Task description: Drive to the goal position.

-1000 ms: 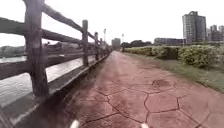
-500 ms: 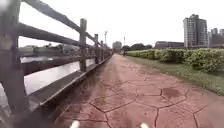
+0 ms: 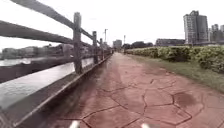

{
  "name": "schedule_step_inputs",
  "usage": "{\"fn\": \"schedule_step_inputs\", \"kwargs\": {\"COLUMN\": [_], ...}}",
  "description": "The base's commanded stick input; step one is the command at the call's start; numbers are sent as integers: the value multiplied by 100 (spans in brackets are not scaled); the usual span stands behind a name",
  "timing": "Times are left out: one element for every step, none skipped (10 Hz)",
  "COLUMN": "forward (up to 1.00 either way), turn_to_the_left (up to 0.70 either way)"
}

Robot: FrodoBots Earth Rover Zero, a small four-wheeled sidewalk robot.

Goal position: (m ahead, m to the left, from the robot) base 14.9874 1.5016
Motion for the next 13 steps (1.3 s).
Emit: {"fn": "schedule_step_inputs", "kwargs": {"forward": [70,70,70,70,70,70,70,70,70,70,70,70,70], "turn_to_the_left": [-16,-6,0,0,0,0,0,0,0,0,0,0,0]}}
